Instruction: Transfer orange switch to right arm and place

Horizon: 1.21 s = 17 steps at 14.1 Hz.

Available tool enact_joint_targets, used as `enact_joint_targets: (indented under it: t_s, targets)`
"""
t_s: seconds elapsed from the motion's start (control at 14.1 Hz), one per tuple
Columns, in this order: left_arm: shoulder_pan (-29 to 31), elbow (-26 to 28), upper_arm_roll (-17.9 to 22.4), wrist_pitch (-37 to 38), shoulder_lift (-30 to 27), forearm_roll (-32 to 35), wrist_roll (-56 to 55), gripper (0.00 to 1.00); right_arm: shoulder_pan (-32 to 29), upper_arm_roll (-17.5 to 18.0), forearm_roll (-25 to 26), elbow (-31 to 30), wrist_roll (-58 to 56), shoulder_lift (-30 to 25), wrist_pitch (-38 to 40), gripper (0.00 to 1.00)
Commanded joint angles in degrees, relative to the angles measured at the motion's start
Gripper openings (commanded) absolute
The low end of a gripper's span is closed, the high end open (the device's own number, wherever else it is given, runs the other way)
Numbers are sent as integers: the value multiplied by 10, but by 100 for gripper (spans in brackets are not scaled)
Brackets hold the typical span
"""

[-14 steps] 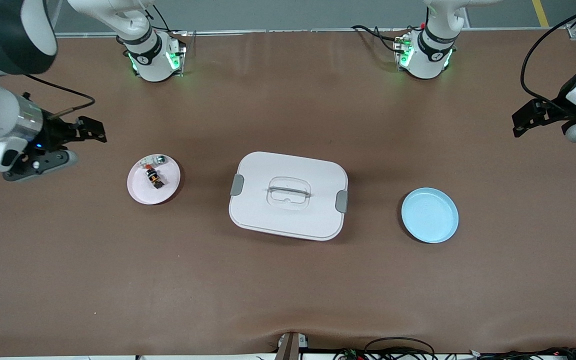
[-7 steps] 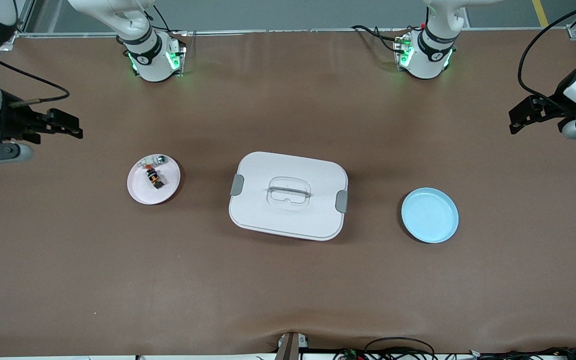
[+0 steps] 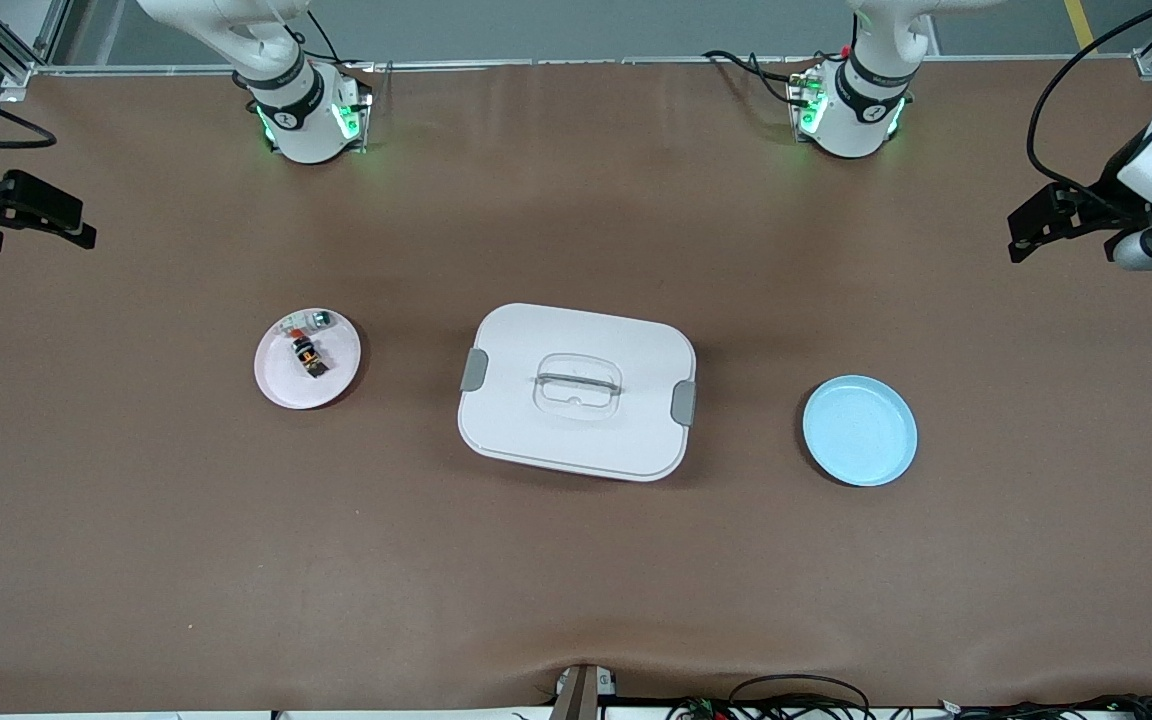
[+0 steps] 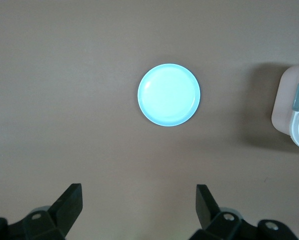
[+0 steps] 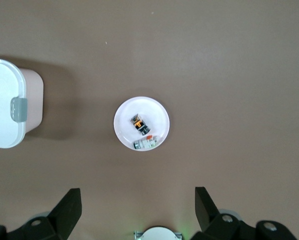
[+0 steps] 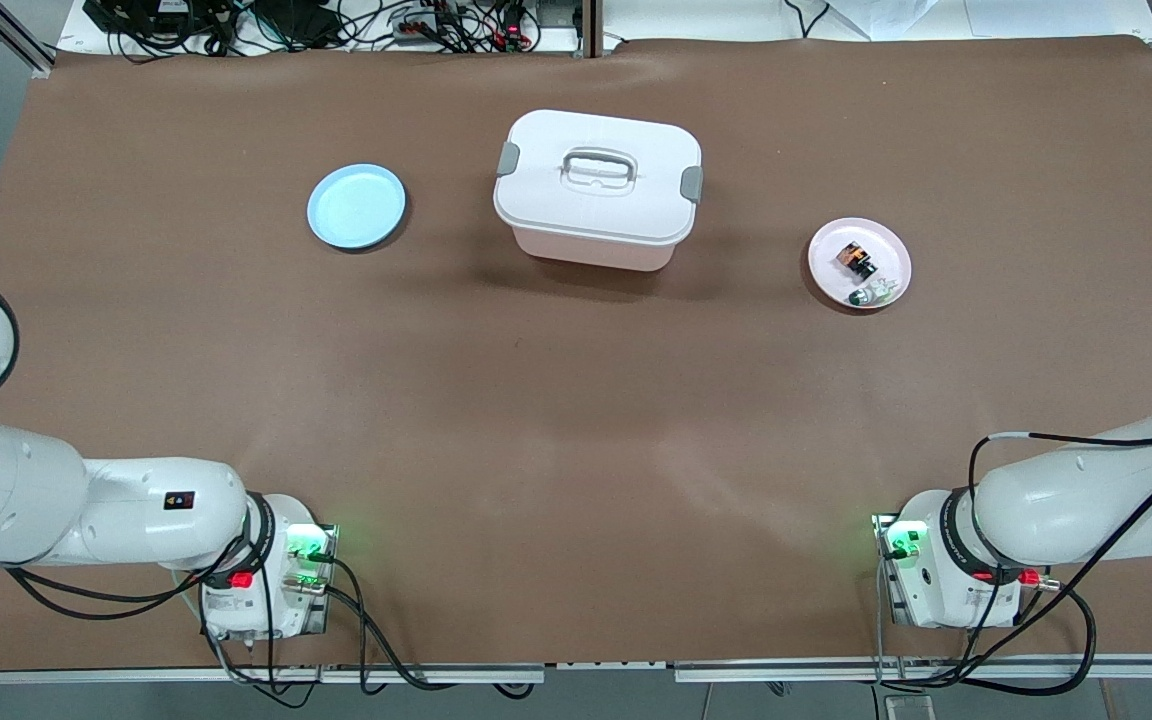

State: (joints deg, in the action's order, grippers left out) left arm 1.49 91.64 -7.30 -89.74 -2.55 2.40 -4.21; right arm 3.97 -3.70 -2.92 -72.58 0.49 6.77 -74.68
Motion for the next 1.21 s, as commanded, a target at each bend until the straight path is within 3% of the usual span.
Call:
enact_joint_targets:
  t_s: [0.0, 0.28, 0.78, 1.14]
  targets:
    - [3, 9, -3, 5, -15, -8, 15, 100, -4, 12, 11, 17, 8, 7, -15, 100]
    - [8, 6, 3, 14, -15, -40, 63, 100, -19, 11, 5, 17, 7, 10, -14, 100]
    - [6, 4, 1, 30, -19, -33, 32, 100, -19, 12, -2, 11, 12, 1, 45, 100]
    - [6, 3, 1, 30, -19, -33, 11, 100, -9, 15, 29, -14, 14, -14, 29, 100]
